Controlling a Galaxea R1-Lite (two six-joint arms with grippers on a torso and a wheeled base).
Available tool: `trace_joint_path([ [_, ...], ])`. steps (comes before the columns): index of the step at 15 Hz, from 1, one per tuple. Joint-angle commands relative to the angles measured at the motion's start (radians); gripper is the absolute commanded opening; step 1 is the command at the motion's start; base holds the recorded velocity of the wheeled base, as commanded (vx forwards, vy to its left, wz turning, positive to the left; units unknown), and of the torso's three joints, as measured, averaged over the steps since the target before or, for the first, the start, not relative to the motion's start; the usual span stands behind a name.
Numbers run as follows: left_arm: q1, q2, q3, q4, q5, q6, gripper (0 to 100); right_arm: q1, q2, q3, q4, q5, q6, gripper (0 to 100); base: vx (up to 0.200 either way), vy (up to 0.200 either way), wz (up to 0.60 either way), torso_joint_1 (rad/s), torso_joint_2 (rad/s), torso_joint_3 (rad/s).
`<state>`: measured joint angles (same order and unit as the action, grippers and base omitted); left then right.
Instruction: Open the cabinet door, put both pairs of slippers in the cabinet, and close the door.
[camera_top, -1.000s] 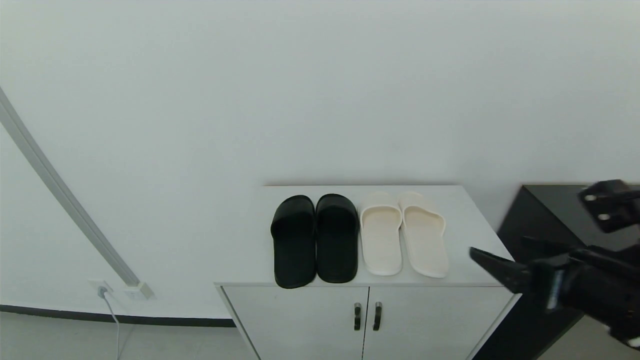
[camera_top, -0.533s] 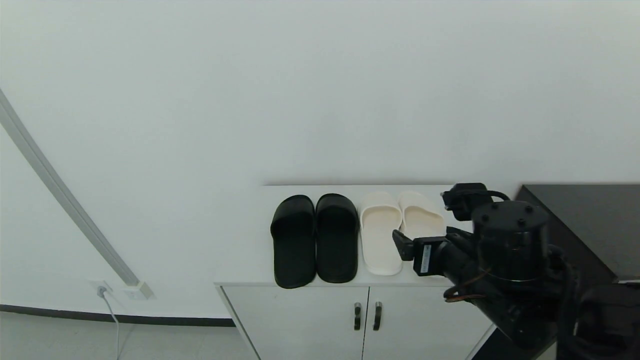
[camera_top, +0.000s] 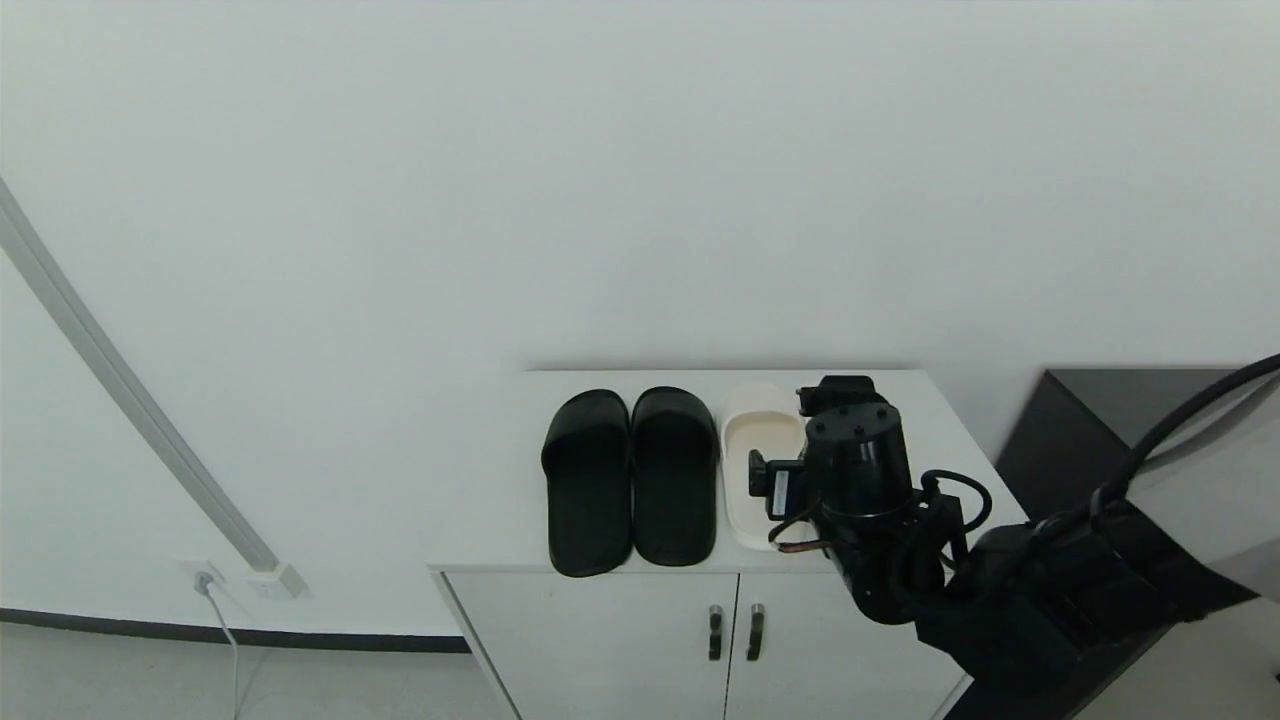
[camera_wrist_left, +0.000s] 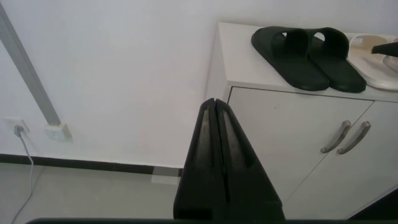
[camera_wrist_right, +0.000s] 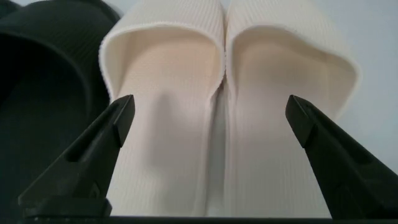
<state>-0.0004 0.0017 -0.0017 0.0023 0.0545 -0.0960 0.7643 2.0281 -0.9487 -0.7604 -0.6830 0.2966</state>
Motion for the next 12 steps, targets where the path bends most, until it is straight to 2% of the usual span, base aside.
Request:
trace_joint_path([
  [1,0.0,0.0,0.0,0.001,0.001,0.001,0,-0.023,0.07,-0.058,0.003,0.0,-0.004,100,0.0,0.0,0.0,0.0,0.0,0.0],
  [8,0.0,0.0,0.0,-0.001,0.001,-0.004,0,-0.086,0.187,-0.229,0.003,0.011,-0.082,100,0.0,0.0,0.0,0.0,0.0,0.0],
  [12,0.0,0.0,0.0,-0.001,0.001,-0.011,0,-0.108,0.201,-0.262,0.003,0.011,-0.093,100,0.0,0.0,0.0,0.0,0.0,0.0],
])
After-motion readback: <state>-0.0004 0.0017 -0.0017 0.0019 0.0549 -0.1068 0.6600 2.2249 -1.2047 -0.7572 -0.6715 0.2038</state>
